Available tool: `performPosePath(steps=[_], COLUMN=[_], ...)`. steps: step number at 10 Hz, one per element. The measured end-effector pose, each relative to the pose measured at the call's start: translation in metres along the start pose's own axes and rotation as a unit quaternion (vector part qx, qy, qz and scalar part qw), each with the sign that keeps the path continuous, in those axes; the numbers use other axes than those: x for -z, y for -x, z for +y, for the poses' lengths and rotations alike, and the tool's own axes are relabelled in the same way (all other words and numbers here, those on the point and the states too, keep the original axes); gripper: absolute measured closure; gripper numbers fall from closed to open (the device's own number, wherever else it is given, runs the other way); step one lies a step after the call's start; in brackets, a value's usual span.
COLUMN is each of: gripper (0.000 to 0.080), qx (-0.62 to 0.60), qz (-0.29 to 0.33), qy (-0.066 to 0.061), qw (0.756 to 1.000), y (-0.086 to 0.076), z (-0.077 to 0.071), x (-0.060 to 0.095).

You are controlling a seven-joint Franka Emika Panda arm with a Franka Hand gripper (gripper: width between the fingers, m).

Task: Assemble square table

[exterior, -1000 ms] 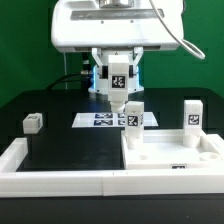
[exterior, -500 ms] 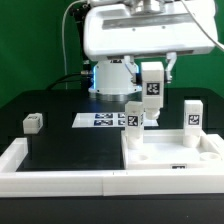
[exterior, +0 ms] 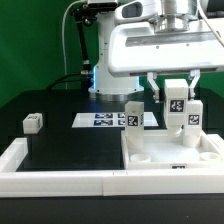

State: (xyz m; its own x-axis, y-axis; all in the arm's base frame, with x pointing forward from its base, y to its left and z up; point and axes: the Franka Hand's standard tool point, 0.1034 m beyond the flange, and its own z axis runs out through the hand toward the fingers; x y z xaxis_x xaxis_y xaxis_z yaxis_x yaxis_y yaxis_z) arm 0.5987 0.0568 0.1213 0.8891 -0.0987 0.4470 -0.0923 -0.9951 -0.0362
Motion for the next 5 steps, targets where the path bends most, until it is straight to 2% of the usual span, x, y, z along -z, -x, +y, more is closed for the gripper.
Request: performPosePath(steps=[3, 4, 5], gripper=[0.0511, 0.0511, 0.0511], qx=[0.002, 0.004, 0.004], qz=[0.017, 0.052, 0.041], qy=[0.005, 0.013, 0.008], qw=[1.0, 0.999, 0.999], y=[0.0, 0.001, 0.016], z=[0.002, 0.004, -0.007], x=[-0.001, 0.002, -0.002])
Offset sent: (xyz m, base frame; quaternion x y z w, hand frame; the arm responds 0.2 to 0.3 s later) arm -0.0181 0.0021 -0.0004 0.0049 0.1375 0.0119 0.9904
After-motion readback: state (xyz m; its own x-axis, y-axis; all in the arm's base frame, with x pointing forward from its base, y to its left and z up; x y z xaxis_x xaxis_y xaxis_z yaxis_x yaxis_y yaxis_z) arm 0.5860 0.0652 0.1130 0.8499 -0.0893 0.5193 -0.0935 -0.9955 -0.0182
